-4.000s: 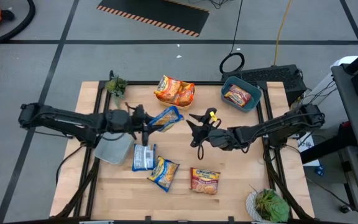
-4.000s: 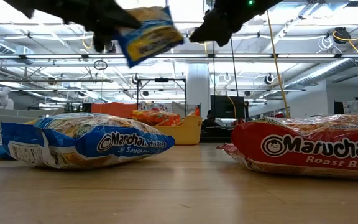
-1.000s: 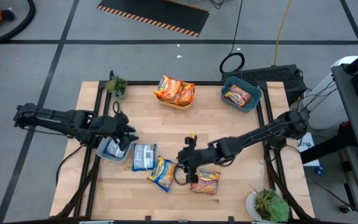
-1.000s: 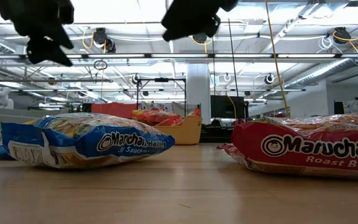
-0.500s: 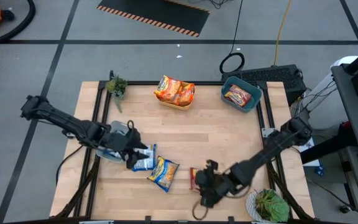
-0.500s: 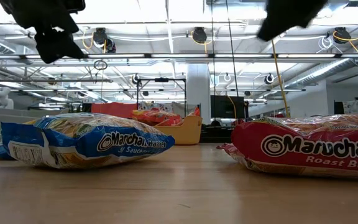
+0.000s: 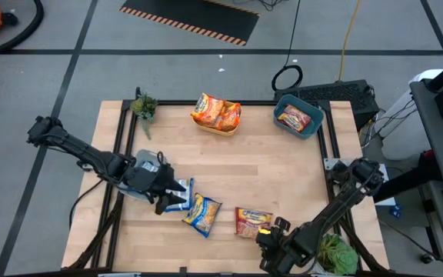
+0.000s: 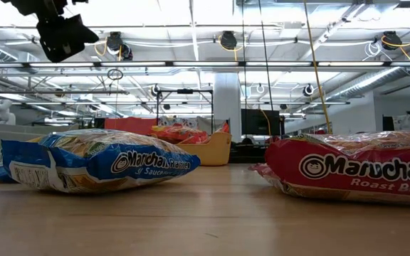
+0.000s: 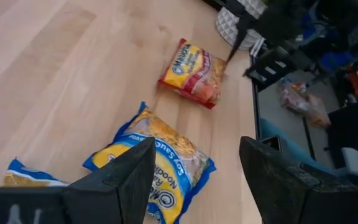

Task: Sort Maruchan noodles
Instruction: Put the red bag into the blue bin

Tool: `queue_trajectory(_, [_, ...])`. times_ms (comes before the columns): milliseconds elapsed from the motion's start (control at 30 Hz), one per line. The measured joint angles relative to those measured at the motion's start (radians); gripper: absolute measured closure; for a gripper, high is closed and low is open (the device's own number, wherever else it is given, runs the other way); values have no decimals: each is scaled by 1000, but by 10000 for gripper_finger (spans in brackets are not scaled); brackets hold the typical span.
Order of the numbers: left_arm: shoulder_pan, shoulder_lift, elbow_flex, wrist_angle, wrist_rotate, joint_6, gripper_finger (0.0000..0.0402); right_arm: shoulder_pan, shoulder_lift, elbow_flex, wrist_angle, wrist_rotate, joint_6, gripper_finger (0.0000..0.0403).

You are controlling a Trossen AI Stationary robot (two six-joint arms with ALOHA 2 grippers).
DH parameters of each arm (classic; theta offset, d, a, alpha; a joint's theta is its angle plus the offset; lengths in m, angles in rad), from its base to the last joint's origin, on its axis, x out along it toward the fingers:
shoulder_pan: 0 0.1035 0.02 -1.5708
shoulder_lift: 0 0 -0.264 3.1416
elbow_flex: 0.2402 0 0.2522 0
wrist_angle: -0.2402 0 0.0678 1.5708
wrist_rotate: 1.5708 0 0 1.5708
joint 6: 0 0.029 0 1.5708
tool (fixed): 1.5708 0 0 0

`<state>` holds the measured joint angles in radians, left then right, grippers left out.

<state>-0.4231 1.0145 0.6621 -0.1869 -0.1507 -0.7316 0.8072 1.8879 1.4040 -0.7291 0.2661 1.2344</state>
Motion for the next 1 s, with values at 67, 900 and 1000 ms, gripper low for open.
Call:
queue_trajectory(67, [-5, 0, 0, -1, 1, 12, 163, 0, 18, 0, -23, -29, 29, 215])
queue_trajectory(900, [35, 0, 0, -4, 64, 94, 163, 52, 20, -8, -280, 26, -45, 154])
queue_trajectory(1000, [35, 0, 0, -4, 64, 96, 163, 54, 20, -8, -318, 47, -52, 154])
